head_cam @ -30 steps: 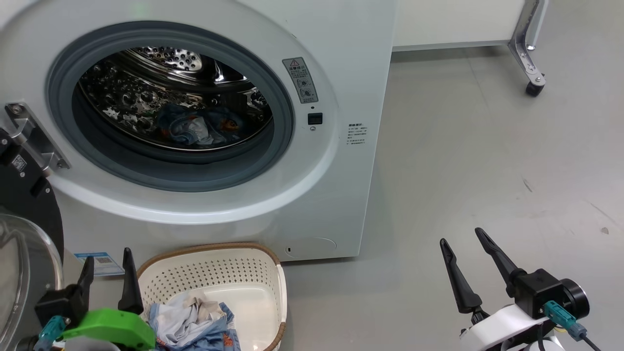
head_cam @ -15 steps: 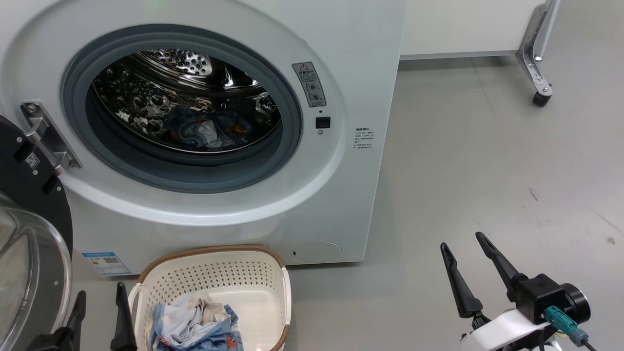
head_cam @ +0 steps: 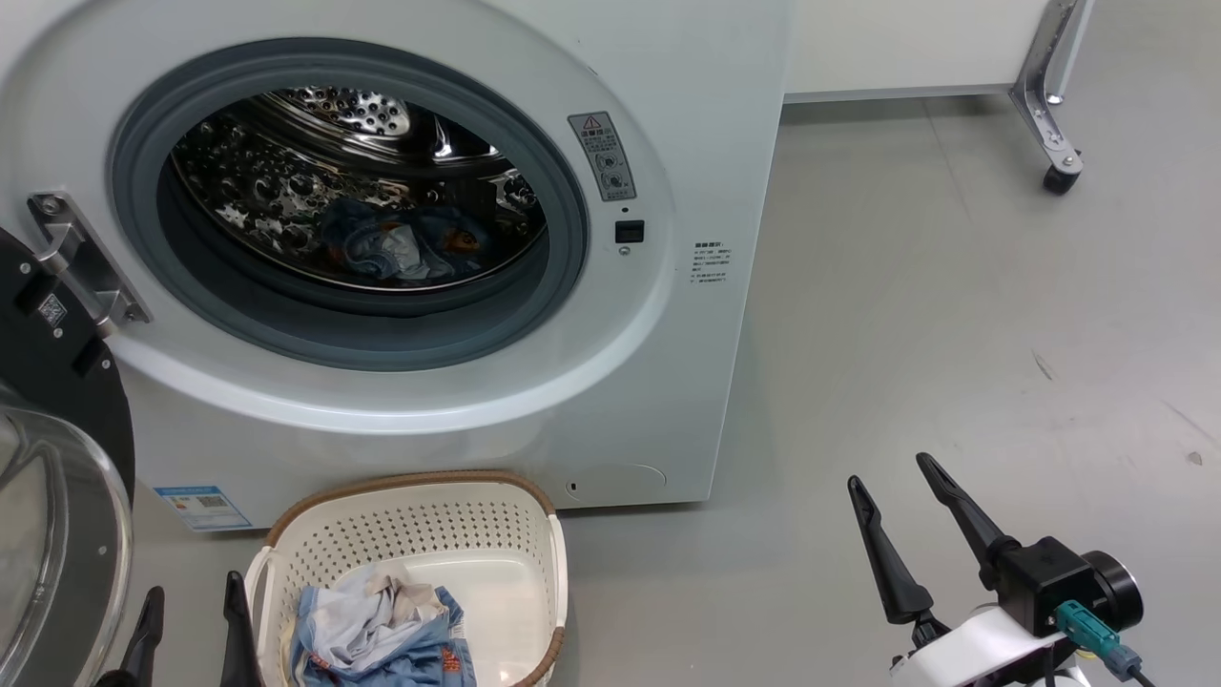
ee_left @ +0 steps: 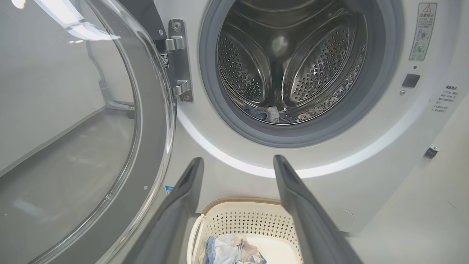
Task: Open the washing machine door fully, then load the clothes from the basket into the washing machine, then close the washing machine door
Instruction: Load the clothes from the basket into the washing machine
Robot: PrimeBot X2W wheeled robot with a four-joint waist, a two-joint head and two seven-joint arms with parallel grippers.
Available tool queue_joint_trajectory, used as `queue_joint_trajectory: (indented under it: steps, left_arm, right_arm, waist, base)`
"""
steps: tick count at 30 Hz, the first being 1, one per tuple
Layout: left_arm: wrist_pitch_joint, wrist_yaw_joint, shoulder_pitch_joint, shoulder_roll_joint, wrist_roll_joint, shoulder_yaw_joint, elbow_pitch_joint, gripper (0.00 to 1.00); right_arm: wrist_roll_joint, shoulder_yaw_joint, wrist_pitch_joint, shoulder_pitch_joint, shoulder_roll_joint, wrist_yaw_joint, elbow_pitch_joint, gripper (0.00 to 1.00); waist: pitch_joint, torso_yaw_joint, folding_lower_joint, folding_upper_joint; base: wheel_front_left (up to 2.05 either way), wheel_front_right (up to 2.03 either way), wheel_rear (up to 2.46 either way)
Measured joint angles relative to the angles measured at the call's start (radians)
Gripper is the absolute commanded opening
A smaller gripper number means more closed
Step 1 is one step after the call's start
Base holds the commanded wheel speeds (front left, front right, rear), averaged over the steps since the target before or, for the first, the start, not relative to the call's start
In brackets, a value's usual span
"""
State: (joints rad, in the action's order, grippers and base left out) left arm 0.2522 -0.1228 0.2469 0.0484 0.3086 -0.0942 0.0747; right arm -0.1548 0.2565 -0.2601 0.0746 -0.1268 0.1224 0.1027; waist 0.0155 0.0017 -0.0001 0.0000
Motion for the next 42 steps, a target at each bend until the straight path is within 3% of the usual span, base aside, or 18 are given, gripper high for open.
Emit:
queue_joint_trajectory:
  steps: [8,15,28,42]
  left_arm:
    - [-0.001,0.000,0.027,0.000,0.001,0.029,0.012,1.00]
    - [-0.083,0.000,0.014,0.003,0.014,0.048,0.007,1.00]
    - [-0.334,0.000,-0.151,0.074,0.068,0.051,0.059,1.00]
    - [-0.589,0.010,-0.357,0.169,0.119,0.000,0.282,1.00]
  right_arm:
    - [0.000,0.003,0.000,-0.004,0.004,0.000,-0.015,1.00]
    - [0.000,0.004,0.000,-0.025,0.020,0.000,-0.034,1.00]
    - [0.016,0.028,0.000,-0.124,0.052,0.000,-0.061,1.00]
    - [0.020,0.041,0.000,-0.246,0.064,0.000,-0.075,1.00]
  waist:
    - [0.048,-0.025,0.0000,0.0000]
    - [0.116,-0.054,0.0001,0.0000]
    - [0.283,-0.125,0.0001,0.0000]
    - [0.461,-0.202,0.0001,0.0000]
  base:
    - [0.00,0.00,0.00]
    - [0.00,0.00,0.00]
    - [0.00,0.00,0.00]
    - [0.00,0.00,0.00]
